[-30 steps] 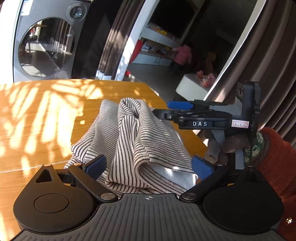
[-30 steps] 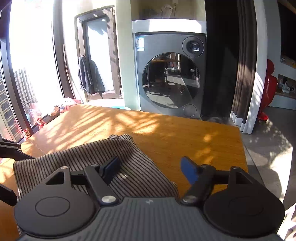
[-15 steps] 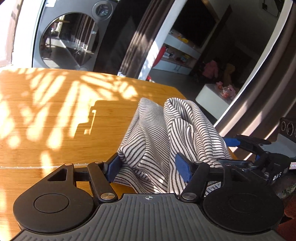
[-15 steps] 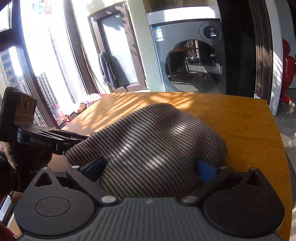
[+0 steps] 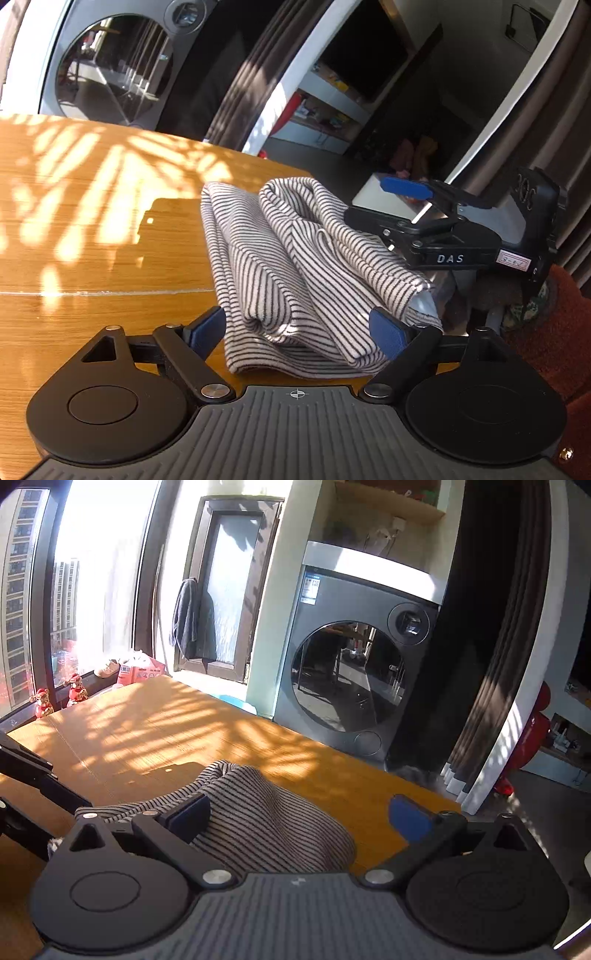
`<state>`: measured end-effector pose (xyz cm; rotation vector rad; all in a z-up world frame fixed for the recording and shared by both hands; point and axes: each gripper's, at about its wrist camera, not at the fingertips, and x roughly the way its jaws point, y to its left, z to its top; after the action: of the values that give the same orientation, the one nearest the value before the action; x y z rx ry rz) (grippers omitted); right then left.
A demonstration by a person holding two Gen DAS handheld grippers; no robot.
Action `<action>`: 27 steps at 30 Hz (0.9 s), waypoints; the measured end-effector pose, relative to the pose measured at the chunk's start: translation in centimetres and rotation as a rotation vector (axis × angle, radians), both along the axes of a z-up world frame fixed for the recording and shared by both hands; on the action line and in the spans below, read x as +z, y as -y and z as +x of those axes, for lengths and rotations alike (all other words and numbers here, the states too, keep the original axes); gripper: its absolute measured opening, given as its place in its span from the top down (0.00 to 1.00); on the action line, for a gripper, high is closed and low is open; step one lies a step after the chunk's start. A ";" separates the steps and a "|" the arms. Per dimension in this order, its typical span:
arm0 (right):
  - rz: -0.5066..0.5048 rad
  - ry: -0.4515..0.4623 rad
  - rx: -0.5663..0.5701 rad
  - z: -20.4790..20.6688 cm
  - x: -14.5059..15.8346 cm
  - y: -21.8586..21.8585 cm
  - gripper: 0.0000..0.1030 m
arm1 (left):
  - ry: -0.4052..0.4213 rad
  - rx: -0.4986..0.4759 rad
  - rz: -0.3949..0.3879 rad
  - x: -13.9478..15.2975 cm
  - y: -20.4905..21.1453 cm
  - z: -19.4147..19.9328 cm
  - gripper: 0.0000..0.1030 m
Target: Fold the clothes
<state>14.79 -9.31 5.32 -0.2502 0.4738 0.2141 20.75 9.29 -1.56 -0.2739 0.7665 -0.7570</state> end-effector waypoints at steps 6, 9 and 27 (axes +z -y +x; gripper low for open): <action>0.228 -0.019 -0.006 -4.8 -0.5 -0.1 0.00 | 0.100 0.152 0.175 0.7 0.7 -0.1 0.21; 0.208 -0.069 0.008 -6.0 -3.9 -1.8 0.00 | 0.187 0.169 0.277 1.1 2.3 -0.8 0.24; -0.305 0.098 0.139 -8.3 -6.5 -10.8 0.00 | 0.162 0.168 0.263 2.8 2.5 -1.4 0.24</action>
<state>6.50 1.50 -1.21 -0.5906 0.3907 0.2641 19.37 6.79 1.20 -0.0381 0.6715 -0.5065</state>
